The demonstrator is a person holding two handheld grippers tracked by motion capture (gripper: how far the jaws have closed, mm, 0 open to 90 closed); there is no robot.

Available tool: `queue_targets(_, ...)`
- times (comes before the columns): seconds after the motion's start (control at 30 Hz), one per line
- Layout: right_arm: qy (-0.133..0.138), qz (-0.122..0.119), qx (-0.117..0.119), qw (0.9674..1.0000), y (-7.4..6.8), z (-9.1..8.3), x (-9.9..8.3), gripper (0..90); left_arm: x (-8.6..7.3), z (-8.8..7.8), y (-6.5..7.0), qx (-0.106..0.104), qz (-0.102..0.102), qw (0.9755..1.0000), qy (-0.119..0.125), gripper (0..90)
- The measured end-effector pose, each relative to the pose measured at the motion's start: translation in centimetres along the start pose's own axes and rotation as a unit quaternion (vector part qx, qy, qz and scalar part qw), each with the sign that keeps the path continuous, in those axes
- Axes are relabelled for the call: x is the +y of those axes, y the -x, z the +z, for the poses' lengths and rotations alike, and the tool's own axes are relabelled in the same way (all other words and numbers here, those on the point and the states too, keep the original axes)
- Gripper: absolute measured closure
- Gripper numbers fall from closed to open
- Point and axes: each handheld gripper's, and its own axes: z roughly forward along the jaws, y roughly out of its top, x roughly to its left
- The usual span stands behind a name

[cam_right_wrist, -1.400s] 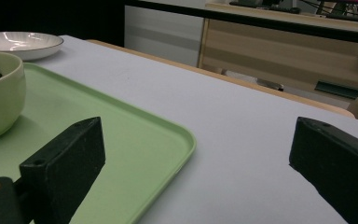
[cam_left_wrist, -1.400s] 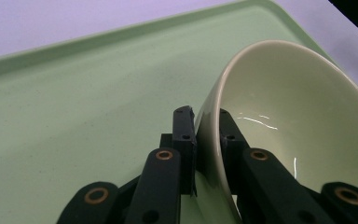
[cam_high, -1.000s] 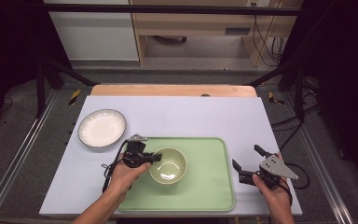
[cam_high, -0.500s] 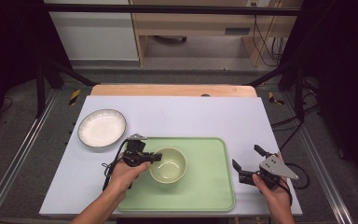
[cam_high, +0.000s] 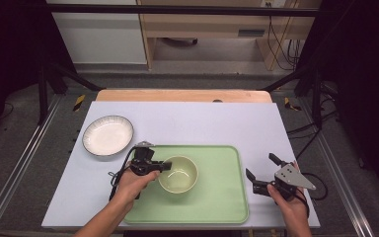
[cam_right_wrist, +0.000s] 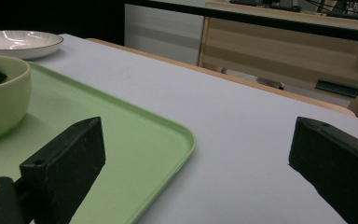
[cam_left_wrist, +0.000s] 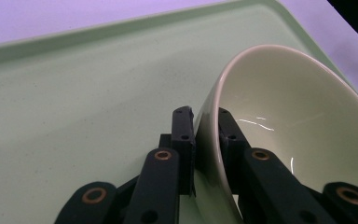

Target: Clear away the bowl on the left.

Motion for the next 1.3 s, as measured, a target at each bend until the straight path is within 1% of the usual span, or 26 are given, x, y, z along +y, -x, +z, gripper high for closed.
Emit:
queue_targets(0.47,-0.002,0.000,0.000,1.0000,0.0,0.0,0.0,3.8,0.0,0.0,0.0,-0.001,0.008,1.0000,0.004,79.9)
queue_targets(0.5,-0.001,0.000,0.000,1.0000,0.0,0.0,0.0,3.8,0.0,-0.1,0.0,-0.004,0.009,0.9999,0.008,78.5)
queue_targets(0.57,-0.001,0.000,0.000,1.0000,0.0,0.0,0.0,3.8,0.0,-0.2,0.0,-0.004,0.016,0.9998,0.007,74.1)
queue_targets(0.63,-0.003,0.000,0.001,1.0000,0.0,0.0,0.0,3.8,-0.1,-0.4,0.1,-0.002,0.029,0.9996,0.008,67.4)
queue_targets(0.7,-0.002,0.000,0.001,1.0000,0.0,0.0,0.0,3.8,-0.2,-0.5,0.2,0.004,0.038,0.9992,0.011,61.8)
queue_targets(0.73,-0.002,-0.001,0.001,1.0000,-0.1,0.0,0.0,3.9,-0.2,-0.6,0.2,0.009,0.050,0.9986,0.013,58.7)
queue_targets(0.77,-0.002,-0.001,0.001,1.0000,-0.1,0.0,0.0,3.8,-0.2,-0.6,0.3,0.013,0.053,0.9984,0.015,53.6)
queue_targets(0.8,-0.002,-0.001,0.001,1.0000,-0.1,0.0,0.0,3.8,-0.2,-0.7,0.3,0.018,0.057,0.9981,0.018,50.5)
queue_targets(0.87,-0.002,-0.001,0.001,1.0000,-0.1,0.0,0.0,3.9,-0.3,-1.1,0.4,0.031,0.062,0.9972,0.029,43.3)
queue_targets(0.97,-0.003,-0.001,0.000,1.0000,-0.1,0.0,0.0,3.8,-0.3,-1.7,0.4,0.038,0.070,0.9955,0.052,34.0)
queue_targets(1.0,-0.002,-0.001,0.000,1.0000,0.0,0.0,0.0,3.8,-0.4,-1.8,0.4,0.040,0.073,0.9948,0.058,31.3)
queue_targets(1.07,-0.002,-0.001,0.001,1.0000,-0.1,0.0,0.0,3.8,-0.5,-1.9,0.5,0.032,0.085,0.9939,0.063,26.6)
queue_targets(1.17,-0.002,-0.001,0.001,1.0000,-0.1,0.0,0.0,3.8,-0.8,-1.9,1.0,0.032,0.116,0.9906,0.064,21.0)
queue_targets(1.2,-0.002,-0.001,0.002,1.0000,-0.1,0.0,0.0,3.8,-0.9,-1.9,1.1,0.033,0.130,0.9890,0.061,18.8)
queue_targets(1.27,-0.002,-0.001,0.002,1.0000,-0.1,0.0,0.0,3.8,-1.0,-1.8,1.6,0.038,0.149,0.9858,0.066,16.0)
queue_targets(1.3,-0.002,-0.001,0.002,1.0000,-0.1,0.0,0.0,3.8,-1.1,-1.8,1.8,0.043,0.155,0.9845,0.071,15.5)
